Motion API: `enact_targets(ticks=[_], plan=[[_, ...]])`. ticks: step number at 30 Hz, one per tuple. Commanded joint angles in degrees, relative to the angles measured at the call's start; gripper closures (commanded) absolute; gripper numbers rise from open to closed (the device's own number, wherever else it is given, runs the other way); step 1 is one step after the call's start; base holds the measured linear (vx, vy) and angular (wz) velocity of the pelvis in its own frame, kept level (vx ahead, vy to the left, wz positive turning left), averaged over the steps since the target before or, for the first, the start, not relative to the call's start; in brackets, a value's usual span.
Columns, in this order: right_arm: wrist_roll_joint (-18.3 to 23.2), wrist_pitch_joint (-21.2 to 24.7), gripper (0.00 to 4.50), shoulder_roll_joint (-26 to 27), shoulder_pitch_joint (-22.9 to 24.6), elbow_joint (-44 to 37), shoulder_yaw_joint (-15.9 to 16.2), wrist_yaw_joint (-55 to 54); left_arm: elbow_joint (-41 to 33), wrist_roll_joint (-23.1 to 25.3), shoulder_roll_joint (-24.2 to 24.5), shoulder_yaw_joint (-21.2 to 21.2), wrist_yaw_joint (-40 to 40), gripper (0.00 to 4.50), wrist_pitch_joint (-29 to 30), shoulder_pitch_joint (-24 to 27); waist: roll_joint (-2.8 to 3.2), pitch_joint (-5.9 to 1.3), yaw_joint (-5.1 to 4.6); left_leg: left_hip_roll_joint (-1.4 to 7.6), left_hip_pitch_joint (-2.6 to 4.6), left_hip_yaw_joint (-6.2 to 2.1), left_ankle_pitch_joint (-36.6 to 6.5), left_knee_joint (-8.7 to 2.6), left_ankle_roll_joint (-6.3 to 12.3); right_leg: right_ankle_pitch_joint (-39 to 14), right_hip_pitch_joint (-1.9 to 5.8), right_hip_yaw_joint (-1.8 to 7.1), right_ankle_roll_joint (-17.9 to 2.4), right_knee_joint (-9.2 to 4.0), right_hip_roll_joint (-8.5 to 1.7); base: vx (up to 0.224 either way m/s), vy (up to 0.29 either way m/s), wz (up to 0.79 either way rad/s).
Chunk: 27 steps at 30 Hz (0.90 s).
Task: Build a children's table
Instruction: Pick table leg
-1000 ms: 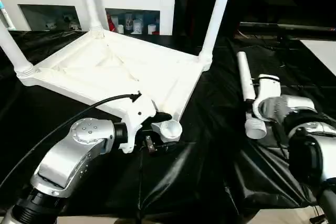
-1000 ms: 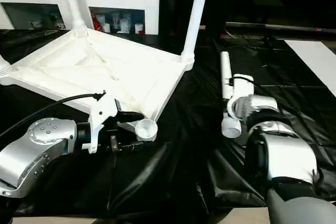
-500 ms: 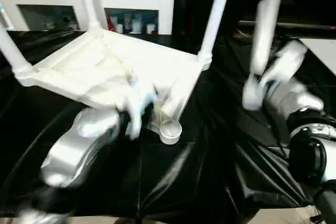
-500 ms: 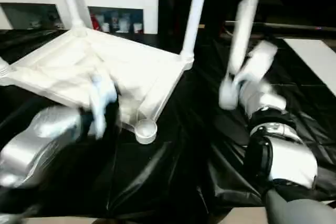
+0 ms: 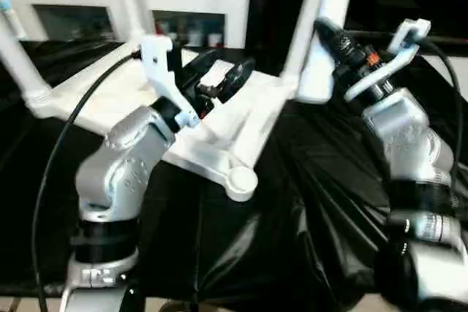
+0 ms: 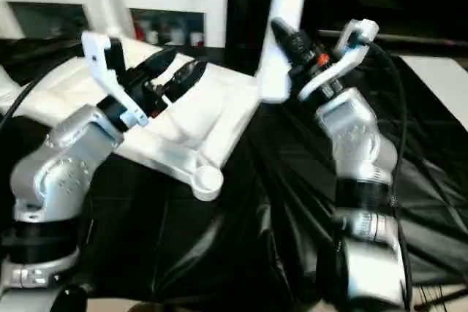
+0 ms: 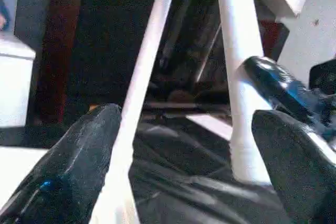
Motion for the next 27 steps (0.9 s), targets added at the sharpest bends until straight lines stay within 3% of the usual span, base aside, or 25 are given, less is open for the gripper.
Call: enact_targets(ticks=[1,4,6,7,12,14,17,20,22,25,26,27], plan=[[1.10,2.35,2.68,-0.03,0.44,-3.13,1.67,1.07,-1.09,0.00,-0.23,-1.01,0.98,0.00,1.70,-0.90,-0.56,-4.10,0.01,3.14,2.90,-1.57,-10.11,-4.73,-1.54,-5.33,1.15,1.45,-10.54,-4.64,-3.87,0.000,0.000,0.00],[1.04,3.75,2.68,-0.08,1.53,-4.84,3.35,1.39,-1.13,-1.44,-1.03,-0.51,2.07,0.00,2.69,-1.05,-0.42,-4.16,0.41,3.11,2.89,-1.49,-9.00,-4.67,-2.50,-3.77,1.03,1.51,-10.36,-4.55,-4.03,0.000,0.000,0.00],[-0.04,4.09,2.68,-0.35,3.17,-6.90,6.67,2.49,-0.81,-3.12,-2.46,0.87,3.80,0.00,3.65,-1.58,-0.69,-4.11,0.48,3.07,2.77,-1.45,-8.92,-4.72,-2.80,-3.22,1.12,1.51,-10.14,-4.50,-4.10,0.000,0.000,0.00],[-0.04,4.09,2.68,-0.35,3.17,-6.90,6.67,2.49,-0.81,-3.12,-2.46,0.87,3.80,0.00,3.65,-1.58,-0.72,-4.08,0.50,3.06,2.72,-1.49,-9.04,-4.74,-2.96,-3.13,1.20,1.55,-9.93,-4.59,-4.14,0.000,0.000,0.00],[-9.49,-0.60,2.68,-0.31,7.01,-9.43,15.97,2.49,3.78,-8.70,-6.85,8.79,11.47,0.00,5.07,-6.06,-1.07,-3.84,0.44,2.99,2.65,-1.59,-10.65,-4.80,-4.25,-4.81,1.14,1.63,-9.47,-4.93,-4.30,0.000,0.000,0.00],[-10.09,-1.05,2.68,-0.32,7.09,-9.36,16.41,2.41,3.99,-9.11,-7.01,9.10,11.63,0.00,5.13,-6.24,-1.18,-3.79,0.26,2.90,2.54,-1.70,-11.05,-4.86,-4.10,-5.89,1.25,1.70,-9.25,-5.04,-4.33,0.000,0.000,0.00],[-13.43,-3.25,2.68,-0.90,7.49,-9.48,19.49,1.95,4.42,-12.40,-8.07,10.92,12.88,0.00,6.20,-7.10,-0.89,-3.83,0.20,3.01,2.66,-1.72,-10.98,-4.78,-4.24,-5.62,1.12,1.74,-8.84,-4.91,-4.25,0.000,0.000,0.00],[-19.90,-8.50,2.68,-1.42,7.81,-9.62,24.10,0.13,4.27,-15.82,-9.46,12.28,13.58,0.00,7.96,-7.37,-0.82,-3.80,0.13,2.95,2.70,-1.75,-10.98,-4.83,-4.54,-4.20,1.06,1.65,-9.34,-4.87,-4.03,0.000,0.000,0.00],[-21.77,-10.02,2.68,-1.28,7.90,-9.58,25.06,-0.73,4.52,-15.75,-9.81,12.60,14.51,0.00,8.23,-7.48,-0.87,-3.74,0.08,2.97,2.65,-1.74,-11.62,-4.84,-4.38,-4.31,1.14,1.77,-9.09,-4.90,-4.09,0.000,0.000,0.00],[-29.58,-16.01,2.68,-1.81,7.51,-8.31,28.70,-4.40,5.76,-14.02,-10.25,12.86,17.50,0.00,8.56,-7.86,-0.89,-3.67,-0.09,2.97,2.64,-1.82,-12.26,-4.90,-5.07,-5.28,1.07,1.81,-8.11,-5.01,-4.02,0.000,0.000,0.00],[-34.07,-18.34,2.68,-1.69,6.88,-7.24,30.39,-8.11,6.52,-13.34,-10.47,12.85,19.02,0.00,8.45,-8.08,-0.93,-3.66,-0.11,2.99,2.68,-1.82,-12.46,-4.93,-5.20,-5.61,1.00,1.81,-7.86,-5.10,-4.02,0.000,0.000,0.00],[-35.44,-18.62,2.68,-1.42,6.56,-6.68,30.84,-9.71,6.82,-13.33,-10.70,12.99,19.79,0.37,8.37,-8.21,-0.97,-3.61,-0.24,2.92,2.71,-1.81,-12.58,-4.94,-5.32,-5.96,0.98,1.84,-7.59,-5.12,-3.95,0.000,0.000,0.00]])
